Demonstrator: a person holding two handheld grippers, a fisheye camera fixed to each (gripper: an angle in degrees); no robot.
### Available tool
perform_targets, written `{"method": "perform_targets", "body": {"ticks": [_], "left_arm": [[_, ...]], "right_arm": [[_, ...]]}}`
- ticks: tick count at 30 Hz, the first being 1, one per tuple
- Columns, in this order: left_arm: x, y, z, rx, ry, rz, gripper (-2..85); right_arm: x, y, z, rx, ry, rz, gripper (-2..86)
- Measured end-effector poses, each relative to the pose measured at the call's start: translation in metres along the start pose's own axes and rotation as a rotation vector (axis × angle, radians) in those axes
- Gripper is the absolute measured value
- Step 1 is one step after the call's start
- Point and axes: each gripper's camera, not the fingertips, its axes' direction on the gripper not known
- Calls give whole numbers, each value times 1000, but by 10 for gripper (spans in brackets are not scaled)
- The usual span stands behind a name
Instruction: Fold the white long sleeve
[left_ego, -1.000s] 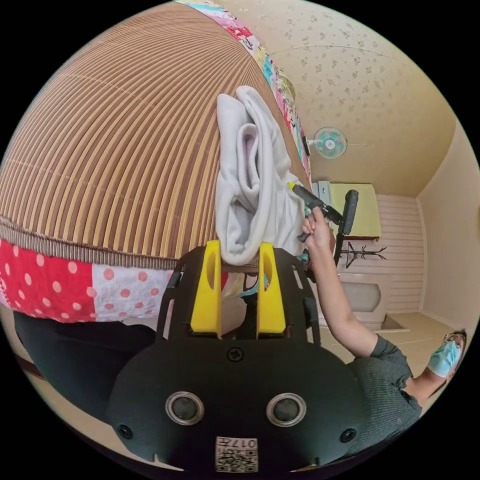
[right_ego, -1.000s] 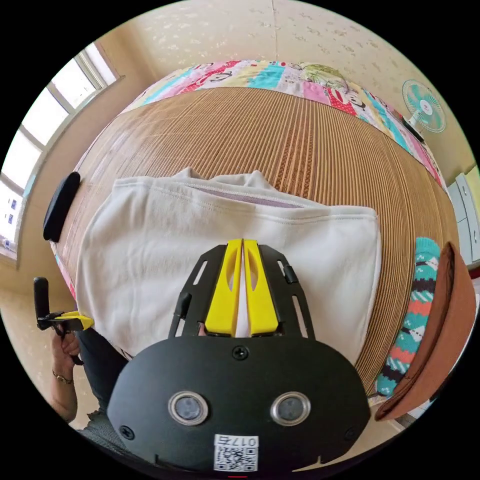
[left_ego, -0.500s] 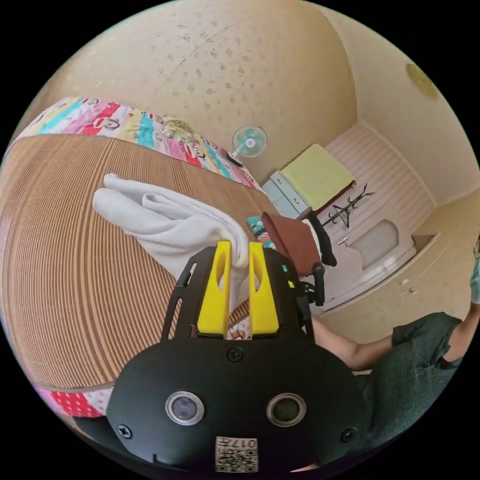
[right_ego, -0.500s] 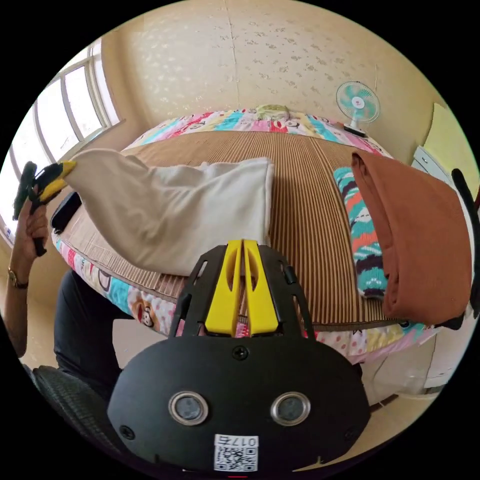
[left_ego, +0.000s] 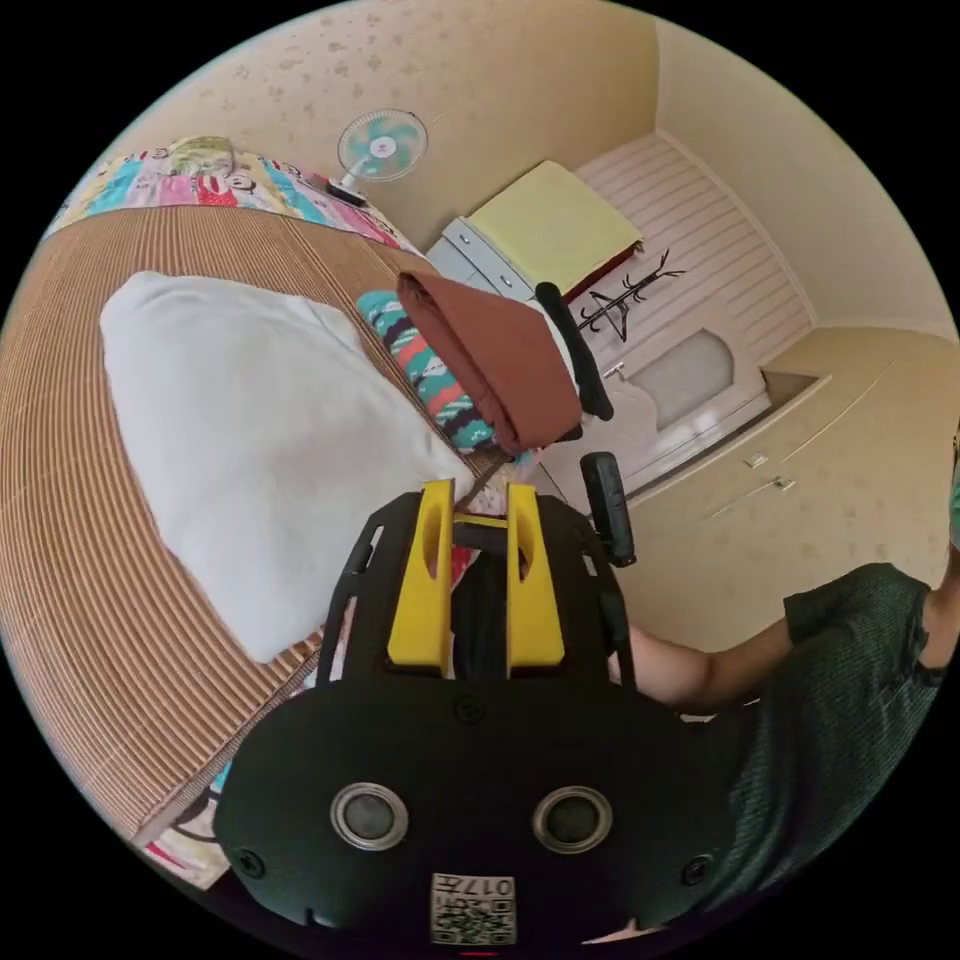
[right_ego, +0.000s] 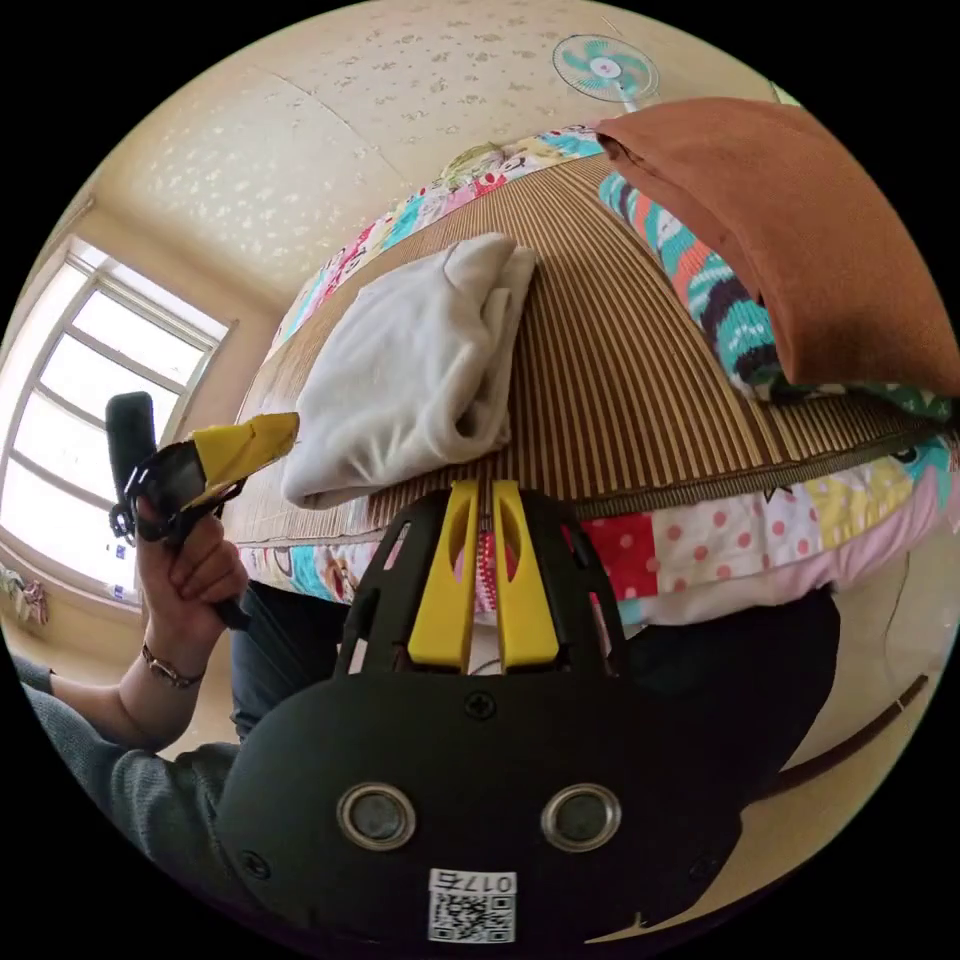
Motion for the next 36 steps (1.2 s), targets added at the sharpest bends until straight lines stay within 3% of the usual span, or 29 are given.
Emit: {"method": "perform_targets", "body": {"ticks": [6, 8, 10, 14, 17, 22, 25, 27, 30, 33, 36], "left_arm": [[-52, 68, -83, 280, -252, -331, 179], [-77, 74, -78, 231, -200, -417, 190], [-109, 75, -47, 69, -55, -520, 179], [-123, 84, -29, 94, 59, -587, 113], [-107, 88, -29, 123, 174, -534, 74], [-7, 95, -12, -153, 205, -194, 60], [50, 122, -3, -286, 234, -2, 24], [78, 135, -8, -294, 305, 106, 7], [98, 144, -35, -251, 93, 166, 20], [91, 141, -73, -153, -42, 104, 52], [75, 138, -103, -78, 0, 19, 63]], "right_arm": [[46, 70, -75, 1, -323, 119, 98], [56, 82, -92, 23, -493, 165, 125], [56, 81, -97, 15, -577, 183, 147], [47, 67, -108, -18, -706, 239, 188], [37, 60, -115, -44, -792, 278, 224], [18, 64, -105, -83, -991, 334, 236], [16, 67, -102, 4, -1179, 354, 217], [12, 60, -110, 23, -1168, 319, 208], [-2, 30, -163, 147, -1144, 127, 195], [-14, -22, -239, 266, -1108, -78, 182], [-11, -74, -329, 432, -1051, -223, 171]]}}
